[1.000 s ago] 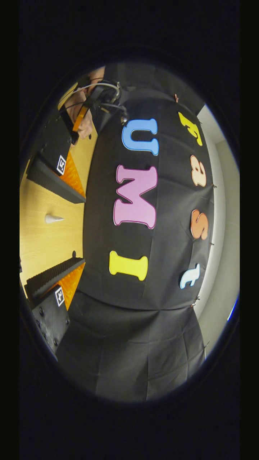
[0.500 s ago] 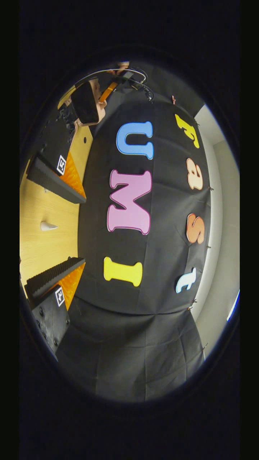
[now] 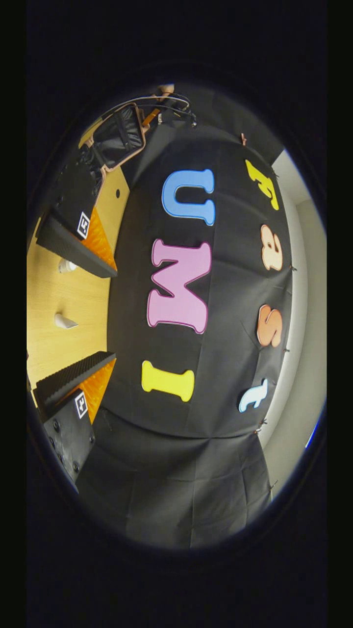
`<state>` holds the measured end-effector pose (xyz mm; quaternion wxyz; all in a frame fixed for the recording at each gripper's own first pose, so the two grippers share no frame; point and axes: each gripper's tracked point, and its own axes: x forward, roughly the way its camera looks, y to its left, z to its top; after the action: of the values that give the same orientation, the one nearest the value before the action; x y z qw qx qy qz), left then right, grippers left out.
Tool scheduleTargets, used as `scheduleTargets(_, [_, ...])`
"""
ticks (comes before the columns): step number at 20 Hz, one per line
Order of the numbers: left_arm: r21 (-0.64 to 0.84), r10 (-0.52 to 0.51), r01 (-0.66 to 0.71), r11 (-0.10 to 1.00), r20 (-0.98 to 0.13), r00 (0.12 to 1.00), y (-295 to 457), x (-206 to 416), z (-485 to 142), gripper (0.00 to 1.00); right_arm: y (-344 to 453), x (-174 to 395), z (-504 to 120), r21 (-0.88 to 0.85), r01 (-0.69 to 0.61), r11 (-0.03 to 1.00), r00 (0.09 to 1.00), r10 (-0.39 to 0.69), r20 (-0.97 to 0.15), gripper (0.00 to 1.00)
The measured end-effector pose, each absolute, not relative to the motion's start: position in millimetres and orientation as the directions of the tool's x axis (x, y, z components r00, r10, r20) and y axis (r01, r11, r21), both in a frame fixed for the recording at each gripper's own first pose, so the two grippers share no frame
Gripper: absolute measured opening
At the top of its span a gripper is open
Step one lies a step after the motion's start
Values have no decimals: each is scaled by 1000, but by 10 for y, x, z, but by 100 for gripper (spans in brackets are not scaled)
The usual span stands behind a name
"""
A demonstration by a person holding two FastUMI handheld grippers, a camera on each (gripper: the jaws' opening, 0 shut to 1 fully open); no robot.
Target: First open the suitcase, pack the skin care products into it, and then close the suitcase.
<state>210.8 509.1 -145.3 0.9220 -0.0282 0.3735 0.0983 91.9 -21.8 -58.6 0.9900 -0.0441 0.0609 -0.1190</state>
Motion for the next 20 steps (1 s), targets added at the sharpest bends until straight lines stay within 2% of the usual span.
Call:
scheduleTargets(3, [37,223,-287,957,-726,650,5941,2128,-1956,6,-169,957,-694,-108,245,963,954,-260,-149,96])
scheduleTargets(5, [-14,197,-315,949,-756,624,6174,2109,-2265,6,-135,960,-770,-109,254,961,946,-270,-179,96])
scheduleTargets(10, [-32,161,-322,946,-816,556,6338,2055,-3106,6,-103,961,-1122,-97,274,957,914,-291,-281,96])
scheduleTargets(13, [7,209,-343,939,-805,556,6511,2074,-3272,9,-80,965,-1274,-78,284,956,897,-294,-330,96])
scheduleTargets(14, [9,219,-354,935,-800,559,6550,2058,-3258,18,-75,971,-1293,-88,279,956,896,-292,-333,96])
scheduleTargets(15, [-6,215,-353,936,-782,585,6528,2056,-3172,21,-105,984,-1304,-106,276,955,897,-295,-330,96])
scheduleTargets(18, [-11,225,-308,951,-657,719,6203,2164,-2587,88,-199,993,-1380,-101,288,952,893,-305,-331,96])
scheduleTargets(20, [15,191,-224,975,-579,793,5768,2219,-2146,95,-285,986,-1485,-94,299,950,887,-313,-341,96])
